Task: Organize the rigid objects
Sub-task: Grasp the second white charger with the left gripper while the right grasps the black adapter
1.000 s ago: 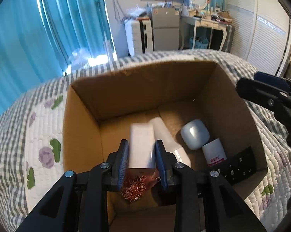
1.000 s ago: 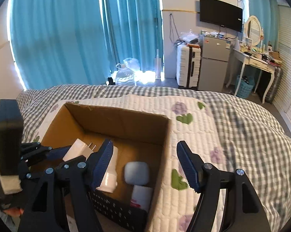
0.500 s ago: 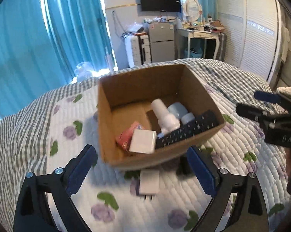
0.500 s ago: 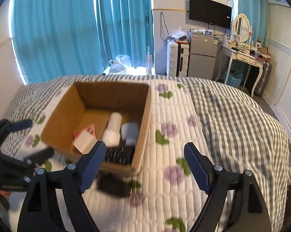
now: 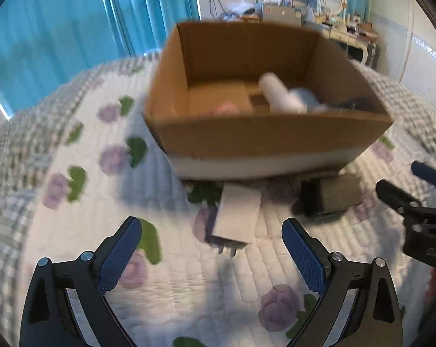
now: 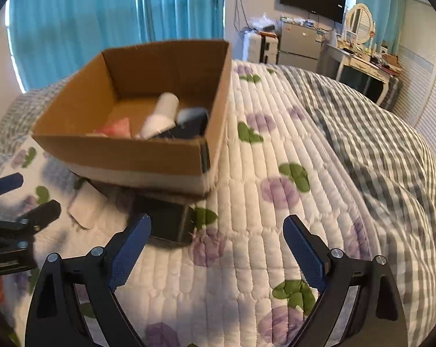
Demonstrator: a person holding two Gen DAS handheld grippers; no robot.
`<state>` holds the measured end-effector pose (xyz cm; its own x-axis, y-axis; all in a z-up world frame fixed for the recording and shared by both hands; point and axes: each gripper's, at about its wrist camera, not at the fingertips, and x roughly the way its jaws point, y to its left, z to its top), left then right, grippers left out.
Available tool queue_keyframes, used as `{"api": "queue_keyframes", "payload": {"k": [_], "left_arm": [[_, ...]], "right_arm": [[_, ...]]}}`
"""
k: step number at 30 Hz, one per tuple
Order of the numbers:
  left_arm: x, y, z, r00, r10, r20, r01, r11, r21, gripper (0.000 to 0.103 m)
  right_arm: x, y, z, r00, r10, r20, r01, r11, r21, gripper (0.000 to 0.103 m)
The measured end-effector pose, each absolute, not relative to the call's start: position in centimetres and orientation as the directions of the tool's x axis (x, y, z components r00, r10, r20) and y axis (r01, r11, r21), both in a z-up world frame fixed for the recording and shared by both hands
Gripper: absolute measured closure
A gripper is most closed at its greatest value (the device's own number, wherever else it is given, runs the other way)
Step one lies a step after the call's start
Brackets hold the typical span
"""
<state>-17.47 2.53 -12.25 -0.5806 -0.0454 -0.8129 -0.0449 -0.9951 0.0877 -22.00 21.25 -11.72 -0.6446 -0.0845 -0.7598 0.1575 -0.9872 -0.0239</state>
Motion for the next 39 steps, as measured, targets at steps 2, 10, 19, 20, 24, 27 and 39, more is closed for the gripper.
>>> {"api": "queue_keyframes", "payload": {"k": [2, 10, 19, 20, 24, 27, 39], "left_arm": [[-17.8, 2.7, -13.8, -0.564, -0.051, -0.824, -0.048, -0.994, 0.094, 0.005], [-19.1, 2.9, -16.2, -0.550, -0.026, -0.835, -0.062, -0.995, 0.072, 0.020], [-17.9, 3.8, -16.1, -0.576, -0.024, -0.817, -0.126, -0.985, 0.118, 0.060], [-17.6, 3.7, -15.9, -0.576, -0.024, -0.817, -0.120, -0.986, 0.114, 0.061], [-15.8, 2.3, -14.2, -0.597, -0.002, -0.802, -0.082, -0.995, 0.063, 0.061], [-14.6, 1.1, -13.0, -0.606, 0.003, -0.795, -0.049, -0.998, 0.034, 0.061], [-15.4, -0.1, -13.2, -0.583, -0.001, -0.813, 0.003, -1.000, -0.001, 0.061]], "right_arm": [[-22.2, 21.1, -12.3, -0.633, -0.083, -0.770, 0.163, -0.986, -0.028, 0.010], [-23.0, 20.1, -13.7, -0.610, -0.083, -0.788, 0.174, -0.984, -0.032, 0.010], [-23.3, 19.6, -14.3, -0.610, -0.085, -0.788, 0.180, -0.983, -0.033, 0.010], [-23.2, 19.5, -14.3, -0.613, -0.088, -0.785, 0.182, -0.983, -0.032, 0.010], [-22.9, 19.3, -14.1, -0.624, -0.096, -0.776, 0.189, -0.981, -0.031, 0.010], [-22.6, 19.0, -14.0, -0.627, -0.111, -0.771, 0.197, -0.980, -0.019, 0.010], [-24.6, 14.9, -16.5, -0.574, -0.136, -0.808, 0.242, -0.970, -0.009, 0.010]]}}
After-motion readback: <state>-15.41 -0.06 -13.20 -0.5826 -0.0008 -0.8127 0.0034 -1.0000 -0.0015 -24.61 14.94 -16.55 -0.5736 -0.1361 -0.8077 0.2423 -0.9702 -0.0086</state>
